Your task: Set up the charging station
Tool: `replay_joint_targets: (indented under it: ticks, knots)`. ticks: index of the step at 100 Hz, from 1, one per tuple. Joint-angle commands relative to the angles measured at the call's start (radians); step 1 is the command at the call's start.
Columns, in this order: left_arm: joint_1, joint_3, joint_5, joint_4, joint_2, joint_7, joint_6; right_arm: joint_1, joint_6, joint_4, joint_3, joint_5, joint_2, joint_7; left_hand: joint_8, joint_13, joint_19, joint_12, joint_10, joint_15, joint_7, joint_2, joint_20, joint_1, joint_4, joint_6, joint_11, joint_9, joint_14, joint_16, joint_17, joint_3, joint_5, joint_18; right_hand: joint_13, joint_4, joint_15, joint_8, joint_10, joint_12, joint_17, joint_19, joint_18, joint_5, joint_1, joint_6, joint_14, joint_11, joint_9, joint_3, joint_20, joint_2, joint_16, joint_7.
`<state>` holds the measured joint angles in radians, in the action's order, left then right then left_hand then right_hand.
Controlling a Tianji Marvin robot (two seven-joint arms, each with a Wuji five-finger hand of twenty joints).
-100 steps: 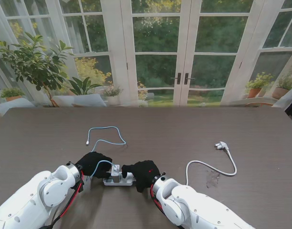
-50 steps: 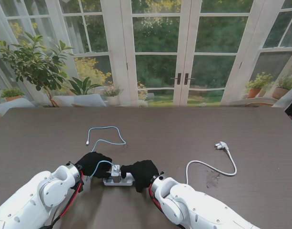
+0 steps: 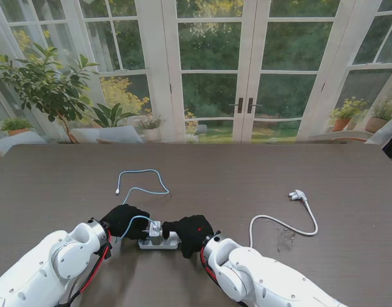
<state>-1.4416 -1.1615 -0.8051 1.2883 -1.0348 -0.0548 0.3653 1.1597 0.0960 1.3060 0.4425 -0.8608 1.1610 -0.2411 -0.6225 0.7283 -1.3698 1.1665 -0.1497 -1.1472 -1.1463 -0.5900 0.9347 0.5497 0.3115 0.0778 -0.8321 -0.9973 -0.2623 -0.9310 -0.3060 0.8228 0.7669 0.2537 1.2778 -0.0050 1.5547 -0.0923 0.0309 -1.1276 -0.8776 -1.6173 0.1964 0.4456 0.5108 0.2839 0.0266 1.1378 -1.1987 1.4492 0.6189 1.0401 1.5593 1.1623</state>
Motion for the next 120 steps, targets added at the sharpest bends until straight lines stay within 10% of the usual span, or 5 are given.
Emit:
replay_joint_targets:
  ticks: [1,108,120]
  knots:
    - [-0.030,0.008,-0.014,-0.034,0.005,-0.041,-0.008,0.029,0.002,-0.049,-0.018,-0.004,-0.011,0.034,0.005,0.004,-0.020,0.012,-0.010,-0.011,-0.017,-0.134,0.016,0.184,-0.068,-0.012,-0.018,-0.015,-0.018,-0.014,0.014,-0.028,0.021,0.009,0.036,-0.024,0.057,-0.028,0.011,-0.018,0.003,-0.103,-0.031,0.095,-0.003,-0.082,-0.014,0.043,0.010,0.121,0.021,0.004,-0.685,-0.772]
    - [-0.038,0.000,-0.014,-0.028,0.004,-0.039,-0.015,0.013,0.024,-0.011,-0.050,-0.069,-0.048,0.108,0.005,0.002,-0.020,0.012,-0.010,-0.010,-0.013,-0.130,0.017,0.182,-0.068,-0.013,-0.016,-0.013,-0.018,-0.014,0.015,-0.033,0.019,0.007,0.035,-0.092,0.051,-0.025,0.006,-0.038,0.017,-0.110,-0.048,0.165,0.003,-0.125,0.000,0.034,0.011,0.121,0.031,-0.028,-0.690,-0.776]
    - [-0.036,0.001,-0.015,-0.030,0.004,-0.037,-0.013,-0.050,0.017,-0.171,-0.125,0.006,0.022,0.005,0.006,0.000,-0.019,0.012,-0.011,-0.010,-0.010,-0.127,0.017,0.180,-0.068,-0.013,-0.015,-0.011,-0.018,-0.014,0.016,-0.034,0.015,0.007,0.035,-0.091,0.049,-0.012,0.007,-0.038,0.011,-0.111,-0.052,0.106,0.005,-0.114,-0.001,0.032,0.013,0.121,0.031,-0.026,-0.691,-0.810]
